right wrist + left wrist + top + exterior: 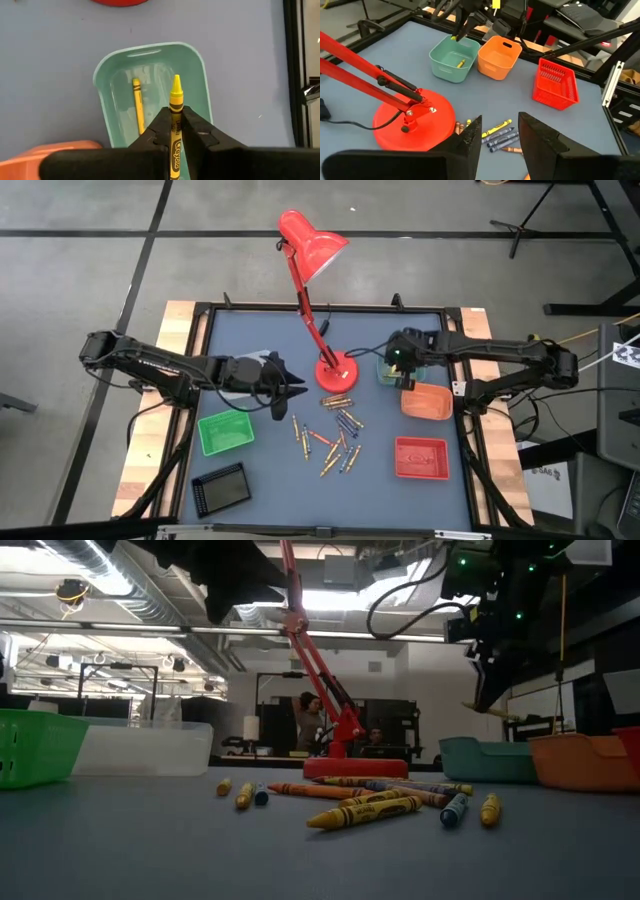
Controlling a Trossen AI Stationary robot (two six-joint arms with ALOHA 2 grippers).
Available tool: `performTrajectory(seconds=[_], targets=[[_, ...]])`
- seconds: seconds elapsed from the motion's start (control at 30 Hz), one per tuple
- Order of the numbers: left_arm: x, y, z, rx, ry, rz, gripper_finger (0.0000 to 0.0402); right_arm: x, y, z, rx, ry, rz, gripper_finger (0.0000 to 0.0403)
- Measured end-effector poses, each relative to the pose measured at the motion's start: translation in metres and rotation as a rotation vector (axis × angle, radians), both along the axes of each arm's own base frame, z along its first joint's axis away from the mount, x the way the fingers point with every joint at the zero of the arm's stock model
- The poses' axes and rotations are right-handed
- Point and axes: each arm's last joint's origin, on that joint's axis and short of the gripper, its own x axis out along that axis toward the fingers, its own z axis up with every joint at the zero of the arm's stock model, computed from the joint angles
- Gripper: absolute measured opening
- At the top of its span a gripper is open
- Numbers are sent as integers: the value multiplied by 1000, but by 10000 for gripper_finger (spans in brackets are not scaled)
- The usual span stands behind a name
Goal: Sort crayons
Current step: Put the yellow crayon into the blue bin, then put the orange crayon into the white bin
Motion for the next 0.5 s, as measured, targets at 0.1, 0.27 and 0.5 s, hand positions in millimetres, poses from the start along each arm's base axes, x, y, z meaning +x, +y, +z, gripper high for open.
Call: performTrajectory(seconds=[0.1,0.27,0.5], targets=[[3,-2,-2,2,1,-1,111,-1,-4,0,0,0,-17,24],[17,-4,-13,-4,-16,-15,111,-2,-7,0,1,0,-35,44],[43,-11,-43,17,4,-169,111,-2,-7,0,0,-1,-32,101]])
